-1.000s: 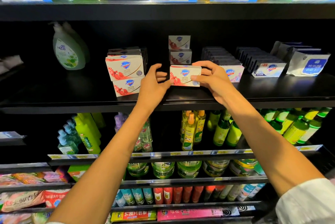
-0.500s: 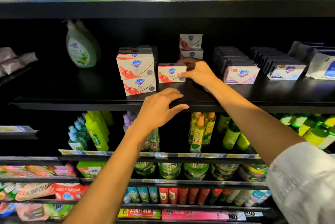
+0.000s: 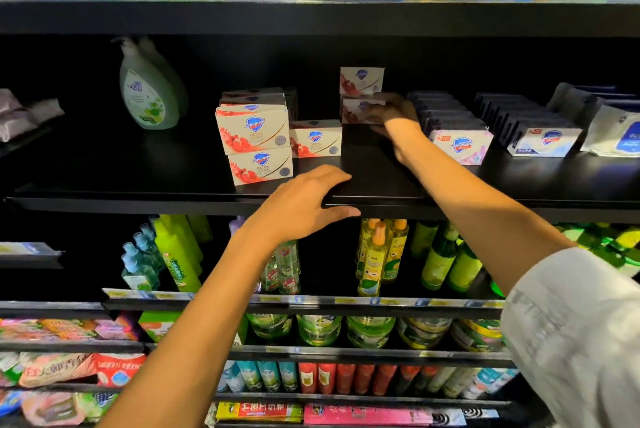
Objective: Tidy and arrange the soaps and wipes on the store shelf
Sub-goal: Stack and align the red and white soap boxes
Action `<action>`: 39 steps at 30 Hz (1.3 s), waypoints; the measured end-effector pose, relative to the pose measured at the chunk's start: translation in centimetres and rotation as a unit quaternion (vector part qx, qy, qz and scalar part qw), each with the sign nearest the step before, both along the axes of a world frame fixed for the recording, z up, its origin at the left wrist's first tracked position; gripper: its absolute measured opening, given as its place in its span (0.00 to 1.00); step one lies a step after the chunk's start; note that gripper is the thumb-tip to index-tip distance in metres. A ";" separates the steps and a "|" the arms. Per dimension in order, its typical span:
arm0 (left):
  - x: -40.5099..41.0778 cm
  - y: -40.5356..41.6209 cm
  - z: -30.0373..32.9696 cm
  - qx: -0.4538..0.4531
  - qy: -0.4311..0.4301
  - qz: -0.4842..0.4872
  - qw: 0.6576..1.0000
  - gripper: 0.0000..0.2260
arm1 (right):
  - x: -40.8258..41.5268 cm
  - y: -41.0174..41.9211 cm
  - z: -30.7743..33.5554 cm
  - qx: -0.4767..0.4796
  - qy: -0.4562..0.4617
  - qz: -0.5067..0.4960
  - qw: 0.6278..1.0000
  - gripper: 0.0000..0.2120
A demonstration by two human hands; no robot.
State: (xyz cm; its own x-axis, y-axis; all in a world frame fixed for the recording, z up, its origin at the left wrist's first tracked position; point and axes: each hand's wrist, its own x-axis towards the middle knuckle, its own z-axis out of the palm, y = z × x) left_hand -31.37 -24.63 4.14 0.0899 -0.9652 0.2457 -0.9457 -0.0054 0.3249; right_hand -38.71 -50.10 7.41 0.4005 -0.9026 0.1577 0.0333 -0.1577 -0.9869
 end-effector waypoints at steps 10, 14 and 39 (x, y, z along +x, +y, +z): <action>1.9 -3.1 0.5 0.067 0.040 -0.047 0.996 0.40 | 1.6 -3.2 0.0 -0.054 0.059 -0.059 0.995 0.31; 2.1 -3.2 0.2 0.063 0.043 -0.044 0.996 0.41 | 2.7 -4.3 -0.4 -0.036 0.064 -0.039 0.997 0.30; 1.1 -2.5 1.5 0.073 0.052 -0.036 0.995 0.38 | -3.8 3.2 -0.2 0.016 -0.083 -0.073 0.994 0.15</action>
